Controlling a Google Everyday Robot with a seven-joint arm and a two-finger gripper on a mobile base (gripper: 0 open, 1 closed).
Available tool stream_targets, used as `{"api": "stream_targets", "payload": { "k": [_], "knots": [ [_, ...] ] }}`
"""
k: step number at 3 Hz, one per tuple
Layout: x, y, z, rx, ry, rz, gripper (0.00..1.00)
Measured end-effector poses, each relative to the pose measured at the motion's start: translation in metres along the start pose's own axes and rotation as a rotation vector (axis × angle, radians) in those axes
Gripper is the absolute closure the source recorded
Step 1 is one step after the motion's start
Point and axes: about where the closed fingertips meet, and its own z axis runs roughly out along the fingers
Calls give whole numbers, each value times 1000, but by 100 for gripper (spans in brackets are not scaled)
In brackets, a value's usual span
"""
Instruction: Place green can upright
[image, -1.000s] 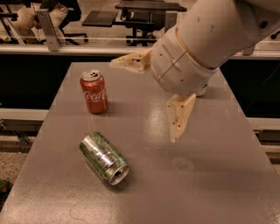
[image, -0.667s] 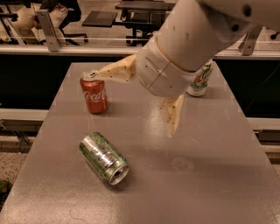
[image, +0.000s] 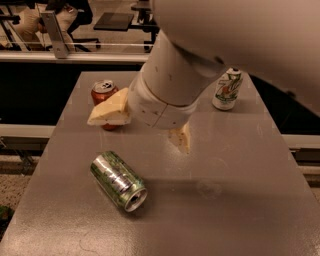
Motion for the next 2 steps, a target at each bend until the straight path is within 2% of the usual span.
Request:
{"api": "stream_targets", "payload": {
  "k": [1,2],
  "knots": [
    [-1,0,12,-93,48,-115,0],
    [-2,-1,9,-95,52,-119,0]
  ]
}}
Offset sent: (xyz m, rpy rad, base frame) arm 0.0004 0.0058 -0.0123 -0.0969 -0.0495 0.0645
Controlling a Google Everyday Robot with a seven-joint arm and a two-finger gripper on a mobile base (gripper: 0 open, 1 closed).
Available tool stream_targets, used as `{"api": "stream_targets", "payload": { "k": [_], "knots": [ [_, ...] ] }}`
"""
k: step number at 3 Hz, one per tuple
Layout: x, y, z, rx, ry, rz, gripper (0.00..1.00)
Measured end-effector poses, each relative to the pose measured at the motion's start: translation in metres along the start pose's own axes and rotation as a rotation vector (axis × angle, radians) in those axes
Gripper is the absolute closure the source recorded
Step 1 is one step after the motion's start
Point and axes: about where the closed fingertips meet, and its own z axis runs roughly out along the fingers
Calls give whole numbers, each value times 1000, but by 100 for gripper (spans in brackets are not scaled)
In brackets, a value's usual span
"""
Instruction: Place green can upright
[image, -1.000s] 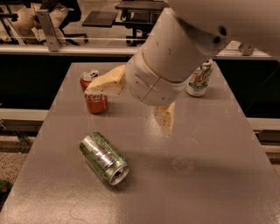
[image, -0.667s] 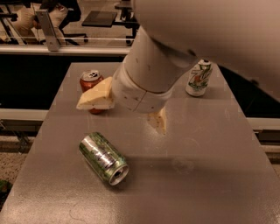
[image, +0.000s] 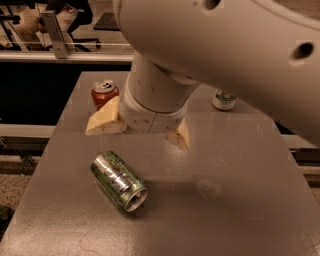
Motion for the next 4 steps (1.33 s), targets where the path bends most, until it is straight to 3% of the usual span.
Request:
{"api": "stream_targets", "payload": {
  "k": [1,4],
  "knots": [
    [-5,-4,0,-12,-17,-49,0],
    [-34,-9,49,-108,-205,-405,0]
  ]
}}
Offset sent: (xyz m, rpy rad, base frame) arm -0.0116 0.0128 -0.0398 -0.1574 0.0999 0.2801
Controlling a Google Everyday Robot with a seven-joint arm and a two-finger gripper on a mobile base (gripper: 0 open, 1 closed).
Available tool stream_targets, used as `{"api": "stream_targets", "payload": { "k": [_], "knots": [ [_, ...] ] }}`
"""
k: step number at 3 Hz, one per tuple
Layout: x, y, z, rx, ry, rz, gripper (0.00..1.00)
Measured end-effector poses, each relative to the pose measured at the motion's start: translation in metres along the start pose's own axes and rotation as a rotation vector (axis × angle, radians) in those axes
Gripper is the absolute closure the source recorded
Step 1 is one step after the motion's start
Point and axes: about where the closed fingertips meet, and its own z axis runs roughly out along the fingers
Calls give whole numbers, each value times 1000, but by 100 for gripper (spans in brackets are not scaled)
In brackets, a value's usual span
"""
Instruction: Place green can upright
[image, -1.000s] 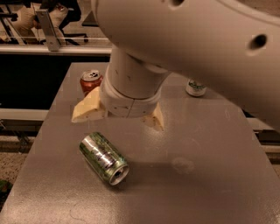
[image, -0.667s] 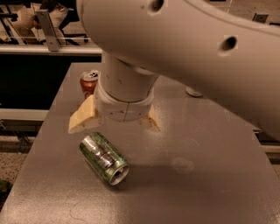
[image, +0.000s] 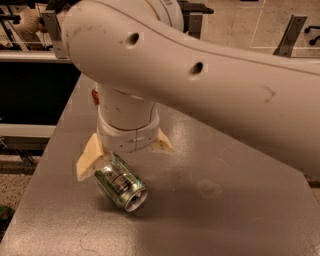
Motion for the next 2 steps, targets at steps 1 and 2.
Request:
{"api": "stream_targets", "payload": {
  "k": [1,2],
  "knots": [
    [-6,-4,14,-30,-41,-98,0],
    [-13,-7,21,-61,-69,-196,0]
  ]
}}
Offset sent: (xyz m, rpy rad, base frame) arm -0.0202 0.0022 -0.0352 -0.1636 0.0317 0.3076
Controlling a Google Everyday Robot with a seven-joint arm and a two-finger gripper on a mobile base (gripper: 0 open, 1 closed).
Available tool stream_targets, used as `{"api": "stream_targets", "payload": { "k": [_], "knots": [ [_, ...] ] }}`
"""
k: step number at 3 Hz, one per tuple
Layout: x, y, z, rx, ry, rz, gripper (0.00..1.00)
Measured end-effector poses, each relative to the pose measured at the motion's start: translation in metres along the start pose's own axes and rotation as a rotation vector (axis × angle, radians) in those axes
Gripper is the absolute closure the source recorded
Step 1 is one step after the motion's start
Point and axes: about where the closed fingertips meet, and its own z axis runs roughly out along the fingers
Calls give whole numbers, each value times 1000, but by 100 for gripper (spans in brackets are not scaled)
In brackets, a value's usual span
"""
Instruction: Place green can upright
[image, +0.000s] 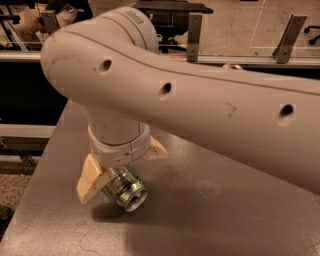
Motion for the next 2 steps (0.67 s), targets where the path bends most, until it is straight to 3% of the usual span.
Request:
{"api": "stream_targets", "payload": {
  "k": [1,2],
  "knots": [
    [-6,-4,5,-6,-29,-88,0],
    [-9,-7,10,2,-49,-153,15]
  ]
}}
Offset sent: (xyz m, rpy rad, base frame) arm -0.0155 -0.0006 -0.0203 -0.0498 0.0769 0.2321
